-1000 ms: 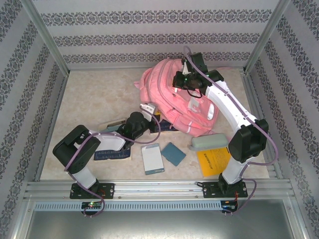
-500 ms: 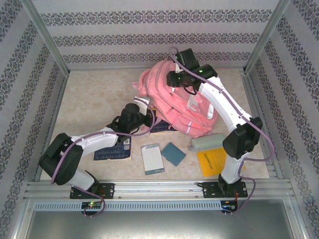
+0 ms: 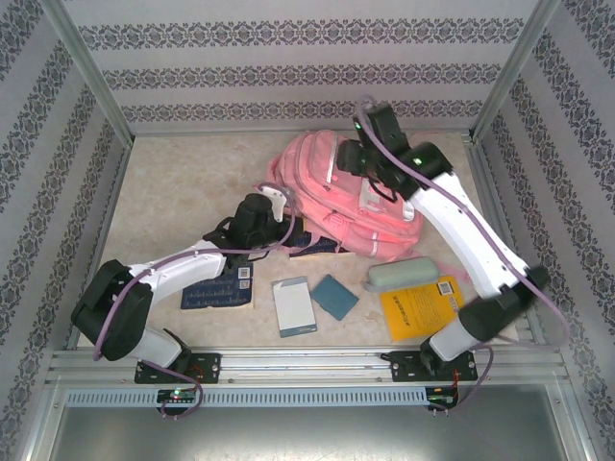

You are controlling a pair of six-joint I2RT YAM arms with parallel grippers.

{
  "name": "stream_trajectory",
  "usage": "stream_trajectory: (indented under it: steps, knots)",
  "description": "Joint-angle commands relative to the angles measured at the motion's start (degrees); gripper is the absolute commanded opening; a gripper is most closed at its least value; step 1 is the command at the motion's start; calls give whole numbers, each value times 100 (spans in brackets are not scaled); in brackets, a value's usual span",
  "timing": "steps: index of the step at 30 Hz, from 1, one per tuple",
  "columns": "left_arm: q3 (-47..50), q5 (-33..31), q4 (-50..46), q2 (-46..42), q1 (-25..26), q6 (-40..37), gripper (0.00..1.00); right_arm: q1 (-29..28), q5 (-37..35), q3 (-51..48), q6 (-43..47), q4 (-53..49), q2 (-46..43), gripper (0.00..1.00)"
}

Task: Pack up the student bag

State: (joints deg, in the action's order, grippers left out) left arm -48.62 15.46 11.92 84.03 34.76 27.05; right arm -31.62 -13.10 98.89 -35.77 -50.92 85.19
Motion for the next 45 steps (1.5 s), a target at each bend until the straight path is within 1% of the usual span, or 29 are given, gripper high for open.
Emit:
stream_trajectory:
  steps: [1, 2, 4, 5, 7, 9, 10, 12, 14, 15, 16, 17, 20, 24, 27, 28, 32, 35, 37, 38, 39, 45]
  knots:
    - [-422, 327, 11, -190, -4, 413, 0, 24, -33, -1191, -1725, 134, -921, 38]
    - [-498, 378, -58, -177, 3, 462, 0, 29, 112, -1682, -2141, 235, -1194, 36]
    - [-577, 461, -95, -176, 4, 586, 0, 79, 477, -2597, -2835, 554, -1728, 35]
    - [-593, 500, -52, -181, 12, 656, 0, 110, 706, -3158, -3175, 854, -2020, 37]
    - [-652, 599, -8, -174, 13, 760, 0, 134, 902, -4034, -3855, 1360, -2469, 39]
    - [-750, 679, -30, -142, 14, 824, 0, 81, 842, -4901, -4585, 1971, -2909, 46]
    - [-811, 716, -49, -126, 20, 868, 0, 55, 744, -5335, -4951, 2330, -3122, 52]
    - [-881, 802, -46, -102, 32, 962, 0, 24, 622, -6124, -5366, 3616, -3409, 60]
    - [-898, 859, -17, -96, 48, 1066, 0, 7, 456, -6350, -5527, 4020, -3416, 65]
    - [-895, 870, 1, -104, 64, 1103, 0, 6, 432, -6292, -5511, 4074, -3333, 71]
    - [-886, 893, 2, -119, 84, 1135, 0, 3, 456, -6213, -5540, 4109, -3215, 72]
    - [-887, 896, 7, -125, 101, 1162, 0, -7, 505, -6161, -5612, 4238, -3087, 76]
    - [-852, 897, 94, -133, 177, 1256, 0, -190, 449, -6053, -5795, 4594, -2770, 79]
    - [-842, 953, 176, -102, 283, 1350, 0, -380, 251, -5902, -5811, 4886, -2417, 79]
    - [-865, 1011, 139, -111, 324, 1370, 0, -320, 20, -5888, -5698, 4922, -2267, 73]
    - [-877, 1028, 89, -106, 324, 1346, 0, -261, -36, -5903, -5632, 4961, -2241, 68]
    - [-931, 1109, -181, -127, 329, 1204, 0, 125, -15, -5749, -5063, 4899, -2165, 40]
    - [-904, 1136, -252, -159, 322, 1075, 0, 373, 60, -5484, -4626, 4482, -2077, 17]
    - [-917, 1173, -327, -161, 321, 996, 0, 493, 89, -5334, -4481, 4228, -1992, 6]
    - [-938, 1186, -394, -167, 314, 930, 0, 583, 156, -5305, -4384, 4208, -1951, 2]
    - [-960, 1187, -462, -170, 305, 884, 0, 681, 234, -5278, -4311, 4182, -1912, 0]
    - [-901, 1315, -719, -200, 41, 784, 0, 1397, 872, -5209, -3987, 4081, -1818, 0]
